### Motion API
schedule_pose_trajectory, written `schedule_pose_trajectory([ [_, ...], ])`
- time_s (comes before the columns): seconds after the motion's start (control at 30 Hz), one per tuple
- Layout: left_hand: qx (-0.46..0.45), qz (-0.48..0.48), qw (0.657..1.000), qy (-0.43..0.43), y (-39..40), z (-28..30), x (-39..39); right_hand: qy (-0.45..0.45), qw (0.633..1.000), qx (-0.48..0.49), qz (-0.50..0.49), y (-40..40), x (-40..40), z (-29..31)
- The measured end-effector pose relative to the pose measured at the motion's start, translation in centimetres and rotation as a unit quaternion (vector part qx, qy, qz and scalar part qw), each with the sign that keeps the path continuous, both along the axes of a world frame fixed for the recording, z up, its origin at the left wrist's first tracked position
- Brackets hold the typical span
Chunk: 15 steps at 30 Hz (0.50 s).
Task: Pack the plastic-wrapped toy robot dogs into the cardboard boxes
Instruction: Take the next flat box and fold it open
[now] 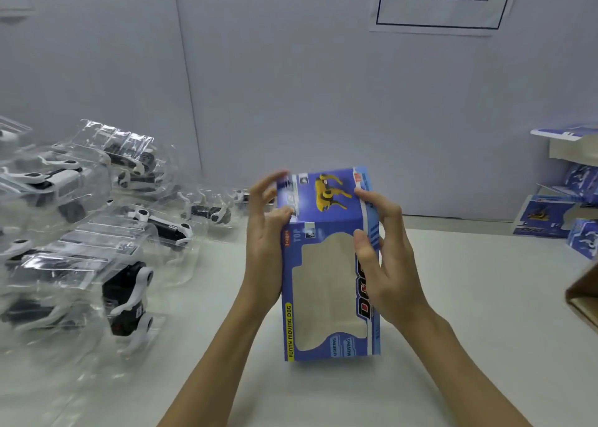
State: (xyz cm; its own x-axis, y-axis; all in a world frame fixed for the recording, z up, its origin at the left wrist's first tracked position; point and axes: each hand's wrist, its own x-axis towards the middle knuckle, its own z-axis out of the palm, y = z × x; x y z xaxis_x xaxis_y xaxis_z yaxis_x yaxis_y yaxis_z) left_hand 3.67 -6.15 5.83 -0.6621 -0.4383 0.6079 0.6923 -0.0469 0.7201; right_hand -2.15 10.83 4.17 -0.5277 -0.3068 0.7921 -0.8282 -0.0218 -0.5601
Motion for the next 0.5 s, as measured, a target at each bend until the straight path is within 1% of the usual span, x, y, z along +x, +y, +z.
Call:
schedule_pose_trajectory([
  [0.07,-0.076,0.049,0.995,-0.035,0.3,-0.7,-0.3,-0.06,0.998,-0.013,-0.001,0.0,0.0,-0.3],
  [0.13,-0.08,0.047,0.994,-0.058,0.8,-0.8,-0.3,-0.13,0.991,-0.037,0.022,-0.1,0.1,-0.3],
  [0.17,-0.076,0.044,0.994,-0.06,0.9,-0.8,-0.3,-0.135,0.99,-0.044,0.02,-0.1,0.0,-0.3],
  [0.23,-0.073,0.034,0.995,-0.064,1.0,-0.9,-0.2,-0.088,0.995,-0.055,-0.009,-0.1,0.0,-0.2],
  [0.27,-0.072,0.017,0.994,-0.078,1.0,-0.8,-0.1,-0.076,0.995,-0.062,-0.021,-0.1,-0.1,-0.4],
  [0.3,-0.07,-0.003,0.992,-0.102,1.1,-0.9,-0.2,-0.084,0.994,-0.073,-0.023,-0.1,-0.3,-0.5],
  [0.33,-0.066,-0.021,0.989,-0.128,1.1,-0.9,-0.1,-0.107,0.99,-0.092,-0.013,0.0,-0.4,-0.4],
  [0.4,-0.042,-0.035,0.986,-0.155,1.2,-0.7,-0.1,-0.191,0.974,-0.116,0.027,0.5,-0.7,-0.1],
  [0.47,-0.045,-0.023,0.988,-0.143,1.0,-0.8,-0.2,-0.261,0.956,-0.097,0.093,1.0,-0.9,0.4],
  [0.5,-0.06,-0.021,0.989,-0.134,1.0,-0.9,-0.2,-0.278,0.95,-0.076,0.117,1.2,-1.0,0.7],
])
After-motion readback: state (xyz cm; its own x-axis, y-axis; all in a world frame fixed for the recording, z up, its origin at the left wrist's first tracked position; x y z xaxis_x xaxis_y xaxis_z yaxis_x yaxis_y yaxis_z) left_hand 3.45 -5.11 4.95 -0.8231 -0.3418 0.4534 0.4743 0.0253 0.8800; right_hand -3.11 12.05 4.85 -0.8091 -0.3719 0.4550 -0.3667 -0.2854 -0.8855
